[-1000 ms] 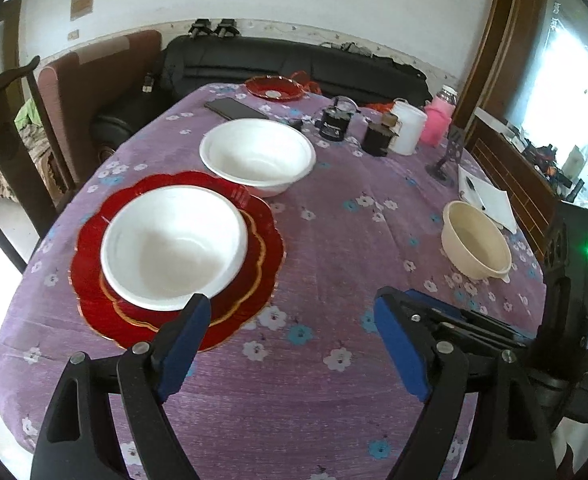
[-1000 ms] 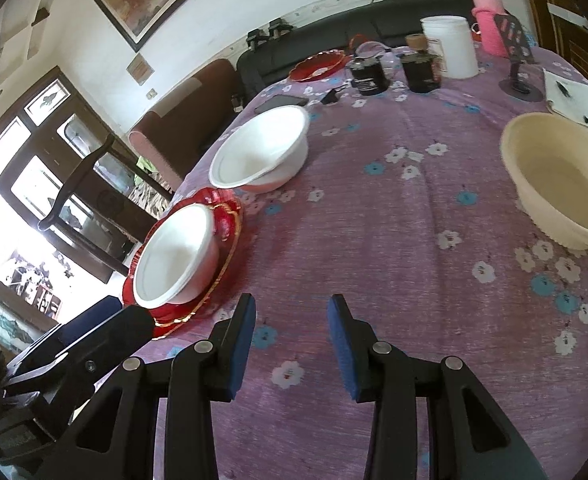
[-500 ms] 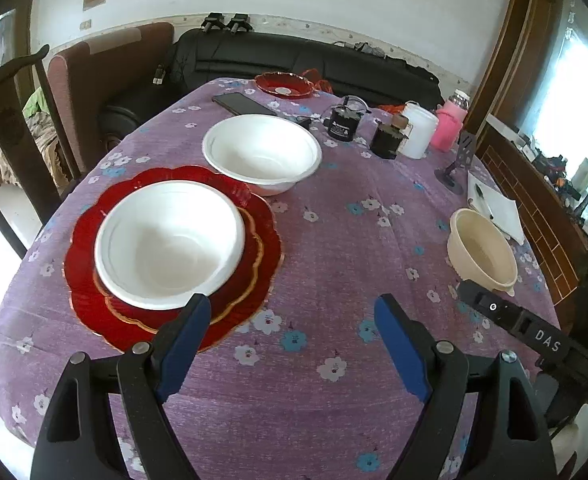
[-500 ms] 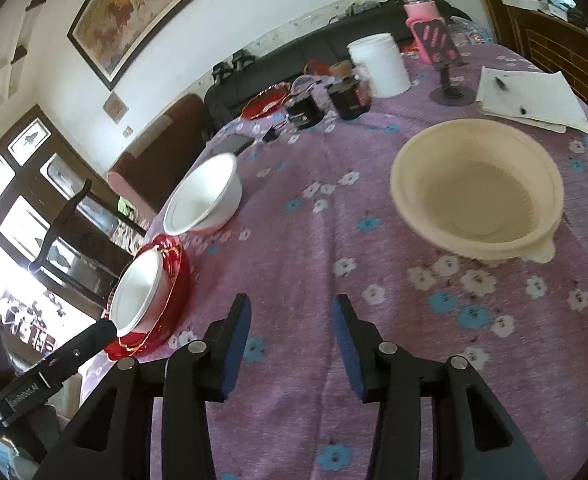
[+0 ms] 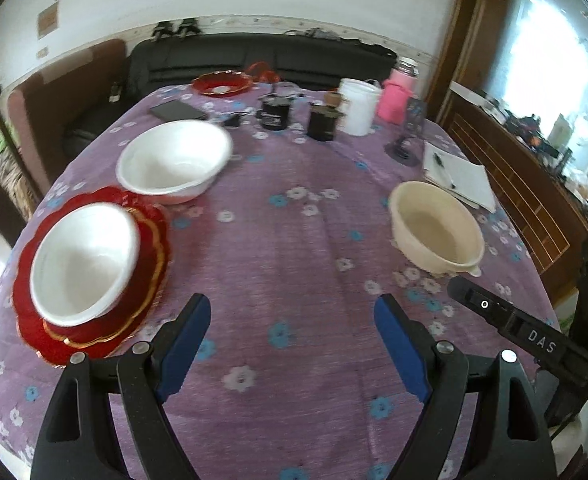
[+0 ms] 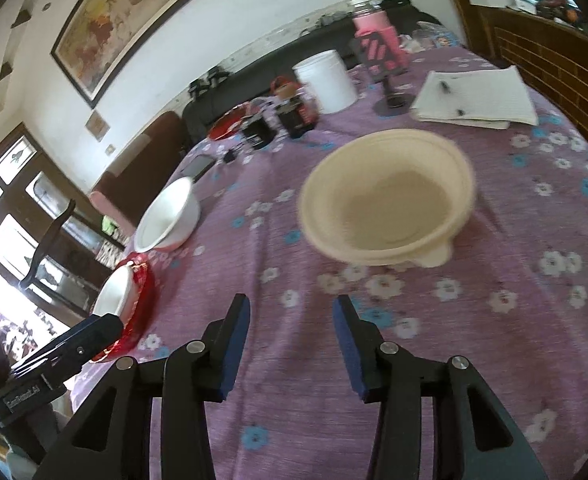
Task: Organize plates and bowls
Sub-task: 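Pull the right gripper back toward the beige pulp bowl, then close the right gripper on the rim of the beige pulp bowl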
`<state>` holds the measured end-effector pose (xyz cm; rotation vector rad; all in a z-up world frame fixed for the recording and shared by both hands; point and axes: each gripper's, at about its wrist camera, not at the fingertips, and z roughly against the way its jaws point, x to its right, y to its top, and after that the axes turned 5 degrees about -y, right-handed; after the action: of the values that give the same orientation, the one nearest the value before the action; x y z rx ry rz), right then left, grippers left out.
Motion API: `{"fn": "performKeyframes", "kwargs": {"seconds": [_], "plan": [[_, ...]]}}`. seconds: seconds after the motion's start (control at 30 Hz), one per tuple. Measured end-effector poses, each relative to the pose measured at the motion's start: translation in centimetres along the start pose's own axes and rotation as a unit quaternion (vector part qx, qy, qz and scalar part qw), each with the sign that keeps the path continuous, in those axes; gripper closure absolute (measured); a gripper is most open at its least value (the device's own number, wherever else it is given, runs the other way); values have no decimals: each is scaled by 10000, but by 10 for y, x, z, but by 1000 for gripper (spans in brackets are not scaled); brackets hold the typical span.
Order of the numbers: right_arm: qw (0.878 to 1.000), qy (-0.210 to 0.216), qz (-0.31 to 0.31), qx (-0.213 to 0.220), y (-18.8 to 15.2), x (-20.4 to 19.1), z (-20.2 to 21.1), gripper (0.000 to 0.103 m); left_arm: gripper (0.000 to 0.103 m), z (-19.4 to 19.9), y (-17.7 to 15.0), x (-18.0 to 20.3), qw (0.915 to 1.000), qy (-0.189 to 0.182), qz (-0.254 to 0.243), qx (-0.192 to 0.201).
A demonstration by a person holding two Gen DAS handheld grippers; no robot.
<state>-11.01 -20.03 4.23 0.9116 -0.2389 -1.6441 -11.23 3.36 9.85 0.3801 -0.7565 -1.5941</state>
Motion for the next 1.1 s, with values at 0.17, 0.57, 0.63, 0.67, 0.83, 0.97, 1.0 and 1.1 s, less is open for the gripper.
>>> {"fn": "performKeyframes", "kwargs": {"seconds": [0.17,0.57,0.63,0.67,0.83,0.97,1.0,1.1], "plan": [[9998,-162,-54,102,6,15,11,56,20,-7,8,20,9998,-62,-162,59],[9971,-688,-210,254,39,48,13,56,20,-34,53,54,9986,-106,-402,340],[9962,-777,-231,310,48,55,13,56,20,-45,59,57,9989,-135,-334,286],[9958,-816,-236,342,53,57,13,56,20,-51,62,57,9992,-149,-266,256],[9941,-968,-139,465,71,61,6,56,20,-75,67,65,9995,-161,-219,152],[9930,-1079,-69,485,84,64,-8,56,20,-100,67,72,9996,-106,-261,-73],[9930,-1077,-79,481,86,65,-12,56,20,-106,67,72,9996,-95,-228,-143],[9936,-1023,-172,448,90,72,-25,56,20,-118,67,70,9995,-95,-93,-284]]}}
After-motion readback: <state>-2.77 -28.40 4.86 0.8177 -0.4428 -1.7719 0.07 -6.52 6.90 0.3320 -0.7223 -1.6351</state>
